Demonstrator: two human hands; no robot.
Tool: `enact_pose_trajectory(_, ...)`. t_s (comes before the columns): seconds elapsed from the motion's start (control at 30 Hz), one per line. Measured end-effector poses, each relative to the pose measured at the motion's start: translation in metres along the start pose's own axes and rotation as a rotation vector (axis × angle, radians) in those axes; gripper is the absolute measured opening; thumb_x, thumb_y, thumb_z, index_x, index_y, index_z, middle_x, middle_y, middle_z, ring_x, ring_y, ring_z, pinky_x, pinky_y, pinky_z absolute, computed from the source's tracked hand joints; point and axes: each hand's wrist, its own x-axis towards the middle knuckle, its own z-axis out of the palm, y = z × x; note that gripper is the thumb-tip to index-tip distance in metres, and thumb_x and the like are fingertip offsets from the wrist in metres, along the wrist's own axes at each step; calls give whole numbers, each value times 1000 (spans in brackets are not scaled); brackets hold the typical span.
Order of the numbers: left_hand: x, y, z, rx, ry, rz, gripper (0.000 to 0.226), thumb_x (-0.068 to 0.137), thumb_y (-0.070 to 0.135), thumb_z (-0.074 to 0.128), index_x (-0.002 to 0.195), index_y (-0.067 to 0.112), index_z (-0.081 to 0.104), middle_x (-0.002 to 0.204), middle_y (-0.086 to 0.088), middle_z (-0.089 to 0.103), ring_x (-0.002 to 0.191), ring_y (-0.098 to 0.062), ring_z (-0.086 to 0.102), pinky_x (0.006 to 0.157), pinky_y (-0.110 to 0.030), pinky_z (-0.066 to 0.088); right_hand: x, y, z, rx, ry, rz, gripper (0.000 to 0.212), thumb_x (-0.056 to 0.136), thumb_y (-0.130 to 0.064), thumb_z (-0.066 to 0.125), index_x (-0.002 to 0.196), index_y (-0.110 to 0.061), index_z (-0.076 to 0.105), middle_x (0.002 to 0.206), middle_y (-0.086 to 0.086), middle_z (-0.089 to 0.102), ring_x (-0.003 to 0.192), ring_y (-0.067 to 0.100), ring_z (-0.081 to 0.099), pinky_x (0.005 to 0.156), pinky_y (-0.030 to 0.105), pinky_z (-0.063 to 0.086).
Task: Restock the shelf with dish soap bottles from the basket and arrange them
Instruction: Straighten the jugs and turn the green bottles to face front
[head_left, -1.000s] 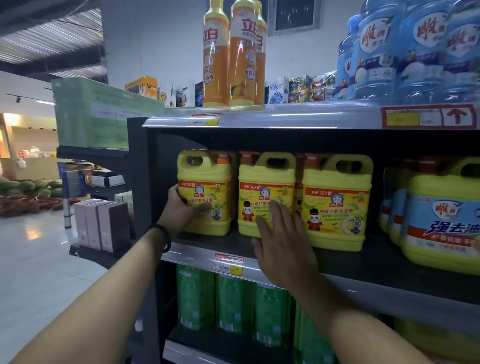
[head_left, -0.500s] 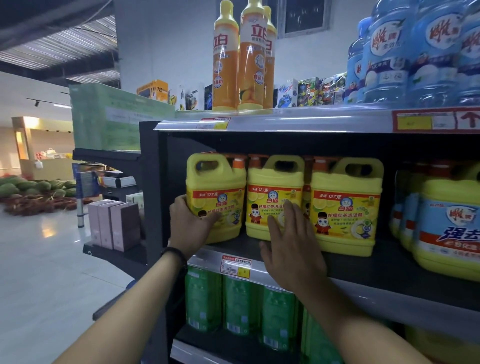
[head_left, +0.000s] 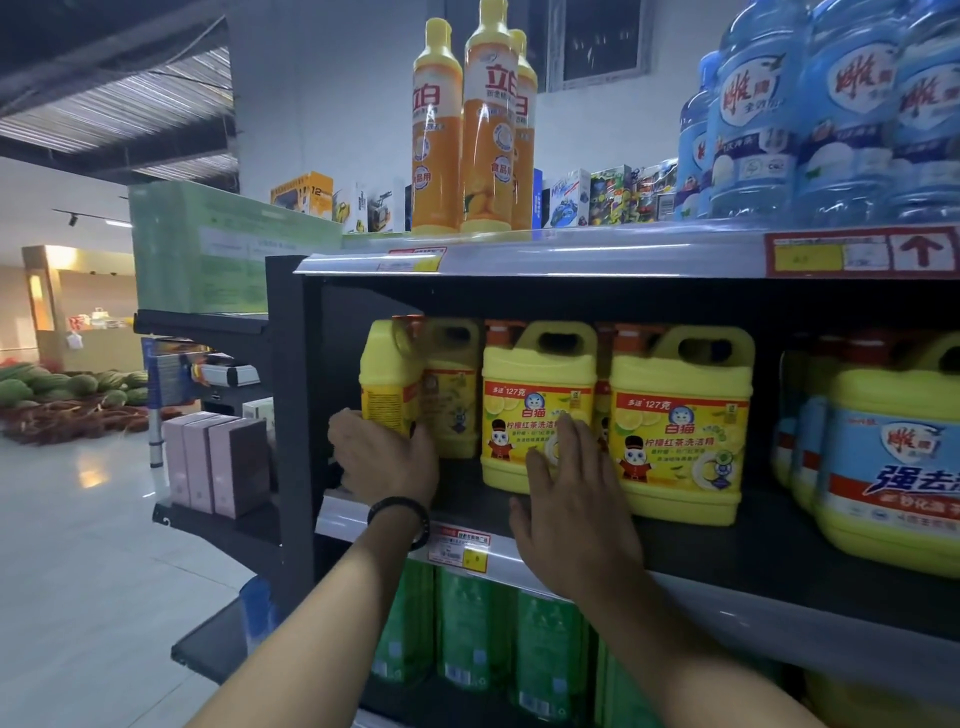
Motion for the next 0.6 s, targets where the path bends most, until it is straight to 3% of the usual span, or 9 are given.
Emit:
enact_pose_trajectory(0.1,-3,-3,19,-61,-99,105,67,77,26,73,131,7,39,136,-20,43,129,-45,44,105,-63,45,1,0,1,-6,-2,1,68,102,-58,33,149,-11,49,172,29,11,159,47,11,121,61,27)
enact_pose_trajectory(0.2,-10,1,29,-57,-244,149,67,71,18,70,130,9,40,132,-19,42,121,-42,43,106,-57,43,1,0,1,-8,-1,-7,65,102,-57,34,144,-11,53,171,30,13,158,48,13,121,61,26)
enact_pose_trajectory(0.27,-15,0,36,17,-305,192,66,74,10,69,131,7,34,140,-27,34,126,-50,37,111,-64,36,0,1,2,7,9,-7,65,102,-56,34,142,-10,55,171,30,14,158,48,14,121,62,27)
enact_pose_trajectory(0.47,-9,-4,43,159,-385,200,70,83,30,80,133,18,32,157,-25,15,140,-56,28,109,-66,40,0,2,4,40,24,-3,65,101,-55,33,142,-10,57,171,29,15,157,48,15,121,63,26)
enact_pose_trajectory(0.6,-5,-10,49,161,-413,194,53,91,27,73,128,24,35,165,-36,2,154,-60,0,122,-68,17,-1,2,5,22,39,-3,65,100,-55,33,140,-10,59,169,29,21,154,51,19,121,64,23)
